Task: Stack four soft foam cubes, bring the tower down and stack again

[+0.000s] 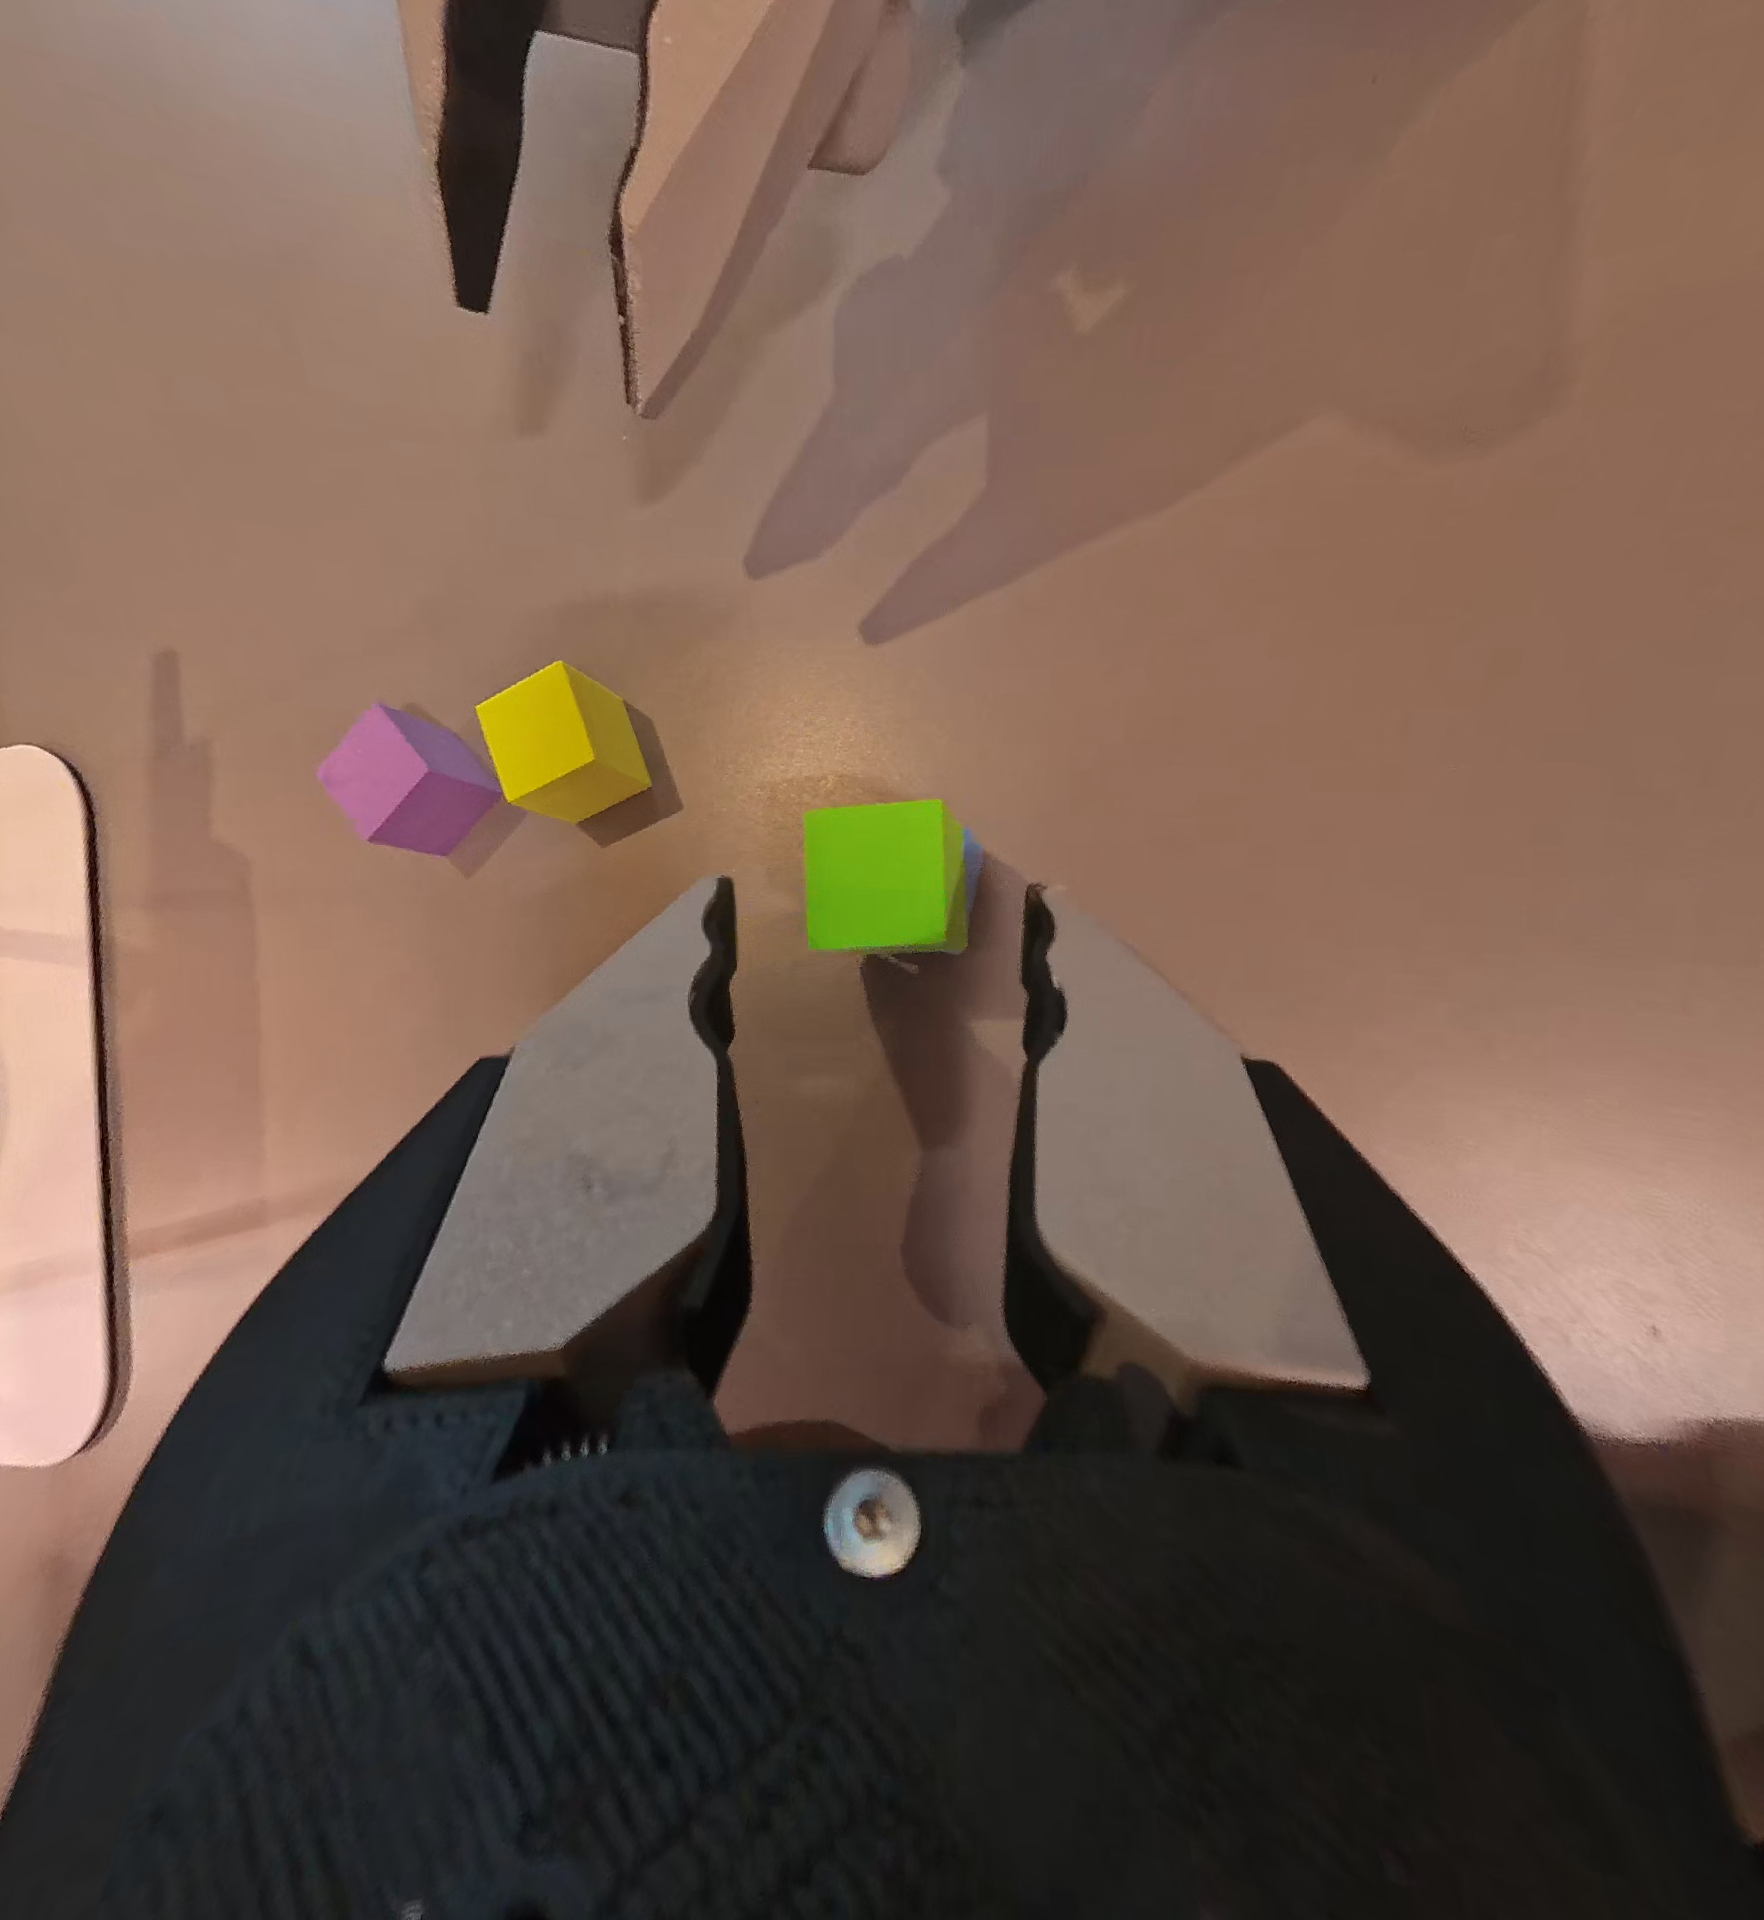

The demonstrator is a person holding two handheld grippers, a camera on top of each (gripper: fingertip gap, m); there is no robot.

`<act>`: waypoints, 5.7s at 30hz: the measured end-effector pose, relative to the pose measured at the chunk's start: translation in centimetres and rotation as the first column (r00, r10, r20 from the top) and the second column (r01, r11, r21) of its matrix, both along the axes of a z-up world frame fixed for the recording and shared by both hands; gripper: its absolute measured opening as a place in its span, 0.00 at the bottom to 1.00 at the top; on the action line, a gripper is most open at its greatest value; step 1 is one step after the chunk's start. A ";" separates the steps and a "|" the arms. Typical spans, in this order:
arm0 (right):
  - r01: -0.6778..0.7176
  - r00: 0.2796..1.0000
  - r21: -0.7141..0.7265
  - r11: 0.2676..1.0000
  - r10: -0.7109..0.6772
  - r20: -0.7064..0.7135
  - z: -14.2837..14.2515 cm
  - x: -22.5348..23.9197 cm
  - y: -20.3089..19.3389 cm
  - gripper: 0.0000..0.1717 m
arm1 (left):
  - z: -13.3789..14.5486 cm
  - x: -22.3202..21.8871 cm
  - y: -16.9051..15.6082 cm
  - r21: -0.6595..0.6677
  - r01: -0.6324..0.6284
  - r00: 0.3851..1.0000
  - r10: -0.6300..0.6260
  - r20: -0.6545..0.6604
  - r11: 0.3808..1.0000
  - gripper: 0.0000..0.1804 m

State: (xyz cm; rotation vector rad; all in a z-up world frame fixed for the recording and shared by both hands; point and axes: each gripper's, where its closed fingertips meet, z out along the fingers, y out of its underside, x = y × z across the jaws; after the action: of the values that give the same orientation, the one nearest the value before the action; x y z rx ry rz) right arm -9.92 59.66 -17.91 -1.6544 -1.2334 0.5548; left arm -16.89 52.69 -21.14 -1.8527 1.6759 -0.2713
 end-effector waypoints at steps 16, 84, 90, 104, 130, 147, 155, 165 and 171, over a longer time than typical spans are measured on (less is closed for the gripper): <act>-0.149 0.985 -0.002 0.989 0.149 0.092 -2.4 -2.7 -4.0 0.00 | 0.1 -3.5 -0.8 0.046 -0.372 0.927 0.373 -0.030 0.927 0.00; -0.142 0.966 0.025 0.990 0.133 0.223 -5.1 -6.9 -4.1 0.00 | -2.9 -2.5 1.0 -0.219 -0.607 0.770 0.633 0.072 0.764 0.00; -0.172 0.956 0.028 0.985 0.160 0.245 -5.4 -6.9 -4.9 0.00 | -3.4 -2.6 0.3 -0.243 -0.596 0.782 0.622 0.040 0.765 0.00; -0.184 0.954 0.022 0.983 0.173 0.246 -5.3 -6.4 -5.0 0.01 | -3.5 -1.7 -0.8 -0.263 -0.546 0.818 0.574 0.037 0.796 0.00; -0.321 0.939 0.010 0.947 0.317 0.136 -3.6 -8.3 -9.1 0.00 | -2.3 -2.4 0.5 -0.195 -0.597 0.781 0.620 0.081 0.778 0.00; -0.323 0.941 0.025 0.946 0.318 0.118 -2.9 -8.0 -8.9 0.02 | -1.4 -2.2 0.9 -0.170 -0.598 0.776 0.618 0.124 0.784 0.00; -0.307 0.945 0.017 0.952 0.303 0.123 -3.0 -7.7 -8.4 0.01 | -1.4 -2.0 0.9 -0.163 -0.595 0.779 0.615 0.123 0.787 0.00; -0.315 0.940 0.022 0.949 0.308 0.147 -3.4 -7.8 -8.6 0.00 | -0.4 -2.6 1.7 -0.133 -0.624 0.751 0.638 0.172 0.770 0.00; -0.303 0.944 0.019 0.953 0.297 0.144 -3.5 -7.8 -8.2 0.03 | -0.6 -2.3 1.7 -0.122 -0.619 0.759 0.631 0.162 0.776 0.00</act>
State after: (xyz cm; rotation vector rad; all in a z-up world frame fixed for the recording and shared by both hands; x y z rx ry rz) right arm -17.75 51.42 -21.45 -1.4997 -1.6060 0.6013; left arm -19.17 54.36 -21.73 -2.2329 0.8428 -0.2081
